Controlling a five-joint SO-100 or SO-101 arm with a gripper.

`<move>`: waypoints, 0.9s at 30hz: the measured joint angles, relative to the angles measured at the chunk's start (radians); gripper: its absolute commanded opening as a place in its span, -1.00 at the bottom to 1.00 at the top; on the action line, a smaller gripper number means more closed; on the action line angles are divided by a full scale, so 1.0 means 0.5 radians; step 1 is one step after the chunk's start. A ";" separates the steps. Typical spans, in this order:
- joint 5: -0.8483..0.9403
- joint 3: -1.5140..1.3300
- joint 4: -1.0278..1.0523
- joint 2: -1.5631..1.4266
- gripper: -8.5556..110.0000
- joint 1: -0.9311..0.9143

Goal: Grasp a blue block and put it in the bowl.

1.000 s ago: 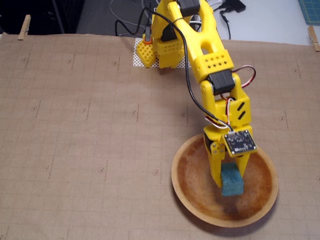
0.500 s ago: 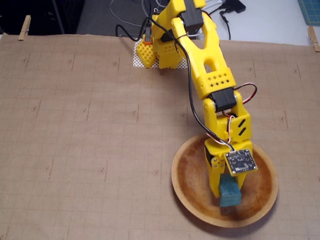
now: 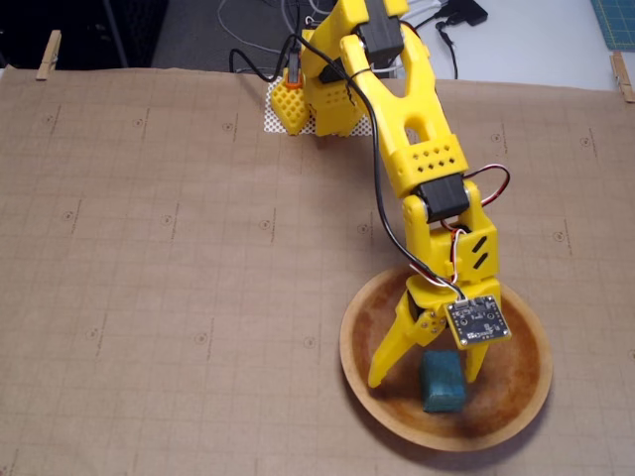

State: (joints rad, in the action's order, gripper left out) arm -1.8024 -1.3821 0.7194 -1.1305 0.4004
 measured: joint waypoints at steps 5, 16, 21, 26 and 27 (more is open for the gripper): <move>0.000 -0.077 0.175 -0.337 -0.10 0.000; 0.000 -0.512 0.405 -1.215 -0.10 0.000; 0.000 -0.764 0.423 -1.635 -0.10 -0.003; 0.000 -1.009 0.423 -2.016 -0.10 -0.117; 0.000 -1.077 0.423 -2.108 -0.10 -0.129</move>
State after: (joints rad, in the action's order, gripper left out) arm -1.8024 -1.9205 0.9311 -2.1844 0.3359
